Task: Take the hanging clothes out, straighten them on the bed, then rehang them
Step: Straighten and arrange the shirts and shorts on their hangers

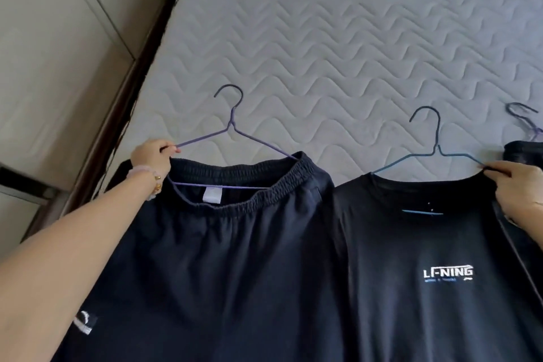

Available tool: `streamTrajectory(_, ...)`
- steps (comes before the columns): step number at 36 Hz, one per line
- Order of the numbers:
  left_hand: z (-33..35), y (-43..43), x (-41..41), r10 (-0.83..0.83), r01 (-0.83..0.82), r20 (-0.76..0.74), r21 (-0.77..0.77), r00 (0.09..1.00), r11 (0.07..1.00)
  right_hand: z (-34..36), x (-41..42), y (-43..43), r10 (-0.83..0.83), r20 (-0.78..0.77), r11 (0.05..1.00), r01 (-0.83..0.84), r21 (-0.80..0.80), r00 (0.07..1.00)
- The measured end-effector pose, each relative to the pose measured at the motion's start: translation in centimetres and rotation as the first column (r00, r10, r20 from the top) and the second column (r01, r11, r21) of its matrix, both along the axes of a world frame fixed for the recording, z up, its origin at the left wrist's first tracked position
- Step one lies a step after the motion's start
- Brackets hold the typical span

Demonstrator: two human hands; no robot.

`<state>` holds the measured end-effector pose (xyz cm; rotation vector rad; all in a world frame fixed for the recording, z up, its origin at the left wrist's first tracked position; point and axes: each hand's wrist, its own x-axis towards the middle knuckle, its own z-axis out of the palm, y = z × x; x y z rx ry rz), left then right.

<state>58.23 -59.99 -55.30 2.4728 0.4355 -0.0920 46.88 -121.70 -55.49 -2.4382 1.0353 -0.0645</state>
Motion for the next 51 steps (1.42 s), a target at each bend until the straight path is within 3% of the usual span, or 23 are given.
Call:
streamTrajectory(4, -0.7, -0.5, 0.0, 0.060, -0.062, -0.047, -0.035, 0.997, 0.997, 0.9, -0.1, 2.9, 0.038, -0.069, 0.999, -0.040, -0.024, 0.997)
streamTrajectory(9, -0.6, -0.1, -2.2, 0.043, -0.043, -0.004, -0.078, 0.999, 0.996, 1.9, -1.7, 7.8, 0.188, -0.005, 0.981, -0.188, 0.045, 0.982)
streamTrajectory(15, 0.4, 1.1, -12.0, 0.001, -0.001, 0.002, -0.042, 1.000, 0.999, 3.6, -9.2, 16.4, 0.228, 0.096, 0.915, -0.247, 0.320, 0.969)
streamTrajectory(19, 0.8, 3.0, -23.1, -0.168, 0.178, -0.104, 0.091, 0.980, 0.980, 4.7, -17.0, 22.2, 0.217, 0.103, 0.825, -0.238, 0.512, 0.971)
streamTrajectory(24, 1.3, 4.6, -40.2, -0.226, 0.279, -0.279, 0.167, 0.933, 0.946, 5.2, -27.6, 28.4, 0.247, -0.009, 0.721, -0.178, 0.669, 0.969)
streamTrajectory(29, 3.2, 6.1, -52.6, -0.150, 0.165, -0.553, -0.023, 0.820, 0.986, 4.7, -35.2, 34.0, 0.318, -0.166, 0.633, -0.079, 0.770, 0.933)
streamTrajectory(32, 4.1, 7.6, -56.1, -0.089, 0.071, -0.608, -0.053, 0.789, 0.996, 4.1, -37.5, 37.3, 0.365, -0.222, 0.591, -0.040, 0.806, 0.904)
streamTrajectory(38, 4.9, 11.1, -54.9, 0.177, -0.208, -0.515, -0.002, 0.839, 0.978, 4.3, -38.6, 43.6, 0.411, -0.255, 0.535, -0.005, 0.845, 0.875)
streamTrajectory(41, 4.8, 13.3, -51.9, 0.315, -0.380, -0.413, -0.083, 0.854, 0.921, 4.0, -37.8, 45.8, 0.419, -0.287, 0.502, 0.044, 0.864, 0.862)
streamTrajectory(44, 4.0, 15.9, -48.2, 0.404, -0.508, -0.405, -0.189, 0.820, 0.841, 3.5, -36.4, 47.9, 0.375, -0.281, 0.496, 0.065, 0.866, 0.884)
streamTrajectory(47, 2.6, 18.2, -44.6, 0.391, -0.543, -0.447, -0.287, 0.804, 0.789, 3.3, -35.0, 50.5, 0.291, -0.281, 0.455, 0.126, 0.881, 0.914)
streamTrajectory(51, 1.3, 20.3, -41.2, 0.255, -0.550, -0.583, -0.410, 0.771, 0.727, 3.0, -33.9, 54.1, 0.178, -0.310, 0.374, 0.227, 0.899, 0.934)
